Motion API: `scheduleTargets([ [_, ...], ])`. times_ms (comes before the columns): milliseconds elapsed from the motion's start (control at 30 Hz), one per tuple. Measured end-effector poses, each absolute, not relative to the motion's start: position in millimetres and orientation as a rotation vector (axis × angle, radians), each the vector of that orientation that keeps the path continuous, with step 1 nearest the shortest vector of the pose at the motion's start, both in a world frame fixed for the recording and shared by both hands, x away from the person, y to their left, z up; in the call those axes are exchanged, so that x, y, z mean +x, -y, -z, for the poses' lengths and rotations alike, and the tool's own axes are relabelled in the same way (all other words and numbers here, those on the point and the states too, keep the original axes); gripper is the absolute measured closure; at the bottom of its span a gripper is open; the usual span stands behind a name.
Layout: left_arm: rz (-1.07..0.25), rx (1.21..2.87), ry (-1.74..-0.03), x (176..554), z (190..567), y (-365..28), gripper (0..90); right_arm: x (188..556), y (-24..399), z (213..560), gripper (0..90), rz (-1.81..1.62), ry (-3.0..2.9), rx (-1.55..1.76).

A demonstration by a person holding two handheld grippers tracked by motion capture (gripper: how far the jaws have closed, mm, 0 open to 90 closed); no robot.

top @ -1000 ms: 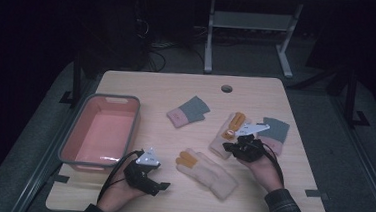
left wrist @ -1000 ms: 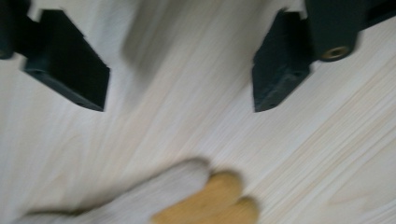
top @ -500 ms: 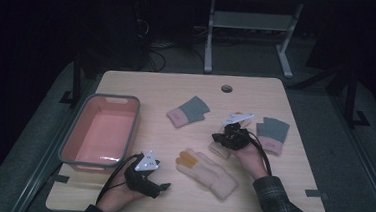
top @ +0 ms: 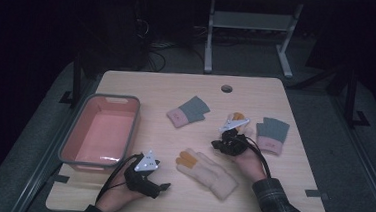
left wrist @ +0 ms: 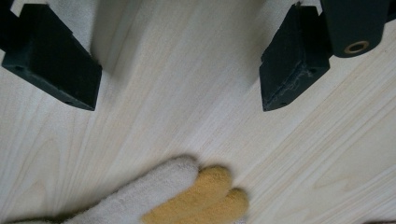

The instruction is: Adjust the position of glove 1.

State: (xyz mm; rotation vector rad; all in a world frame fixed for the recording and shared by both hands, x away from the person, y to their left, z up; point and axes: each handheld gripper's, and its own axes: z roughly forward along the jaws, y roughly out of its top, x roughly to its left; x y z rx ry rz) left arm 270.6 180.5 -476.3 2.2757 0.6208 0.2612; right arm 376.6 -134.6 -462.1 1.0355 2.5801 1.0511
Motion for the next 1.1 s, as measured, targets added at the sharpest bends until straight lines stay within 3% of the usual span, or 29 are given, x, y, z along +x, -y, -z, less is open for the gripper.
scheduleTargets([
  [700,-0.261,2.275,-0.621,270.5,476.3,-180.5,12.2,334.6,207.4,455.7,90.0,-1.022,-2.544,1.137],
  [733,-0.261,2.275,-0.621,270.5,476.3,-180.5,12.2,334.6,212.4,450.5,82.6,-1.054,-2.51,1.145],
  [767,-0.26,2.276,-0.622,270.5,476.2,-180.5,12.2,334.6,212.4,450.5,82.6,-1.054,-2.51,1.145],
  [800,-0.261,2.276,-0.622,270.5,476.2,-180.5,12.2,337.8,214.5,444.3,74.8,-1.077,-2.462,1.167],
  [833,-0.261,2.276,-0.622,270.5,476.2,-180.5,12.2,337.8,214.5,444.3,74.8,-1.077,-2.462,1.167],
  [933,-0.26,2.276,-0.622,270.5,476.2,-180.5,12.2,349.6,216.0,437.4,59.2,-1.069,-2.385,1.227],
  [967,-0.26,2.276,-0.622,270.5,476.2,-180.5,12.2,349.6,216.0,437.4,59.2,-1.069,-2.385,1.227],
  [1100,-0.259,2.274,-0.622,271.2,476.3,-179.7,12.2,363.1,217.6,437.3,44.4,-1.056,-2.33,1.294],
])
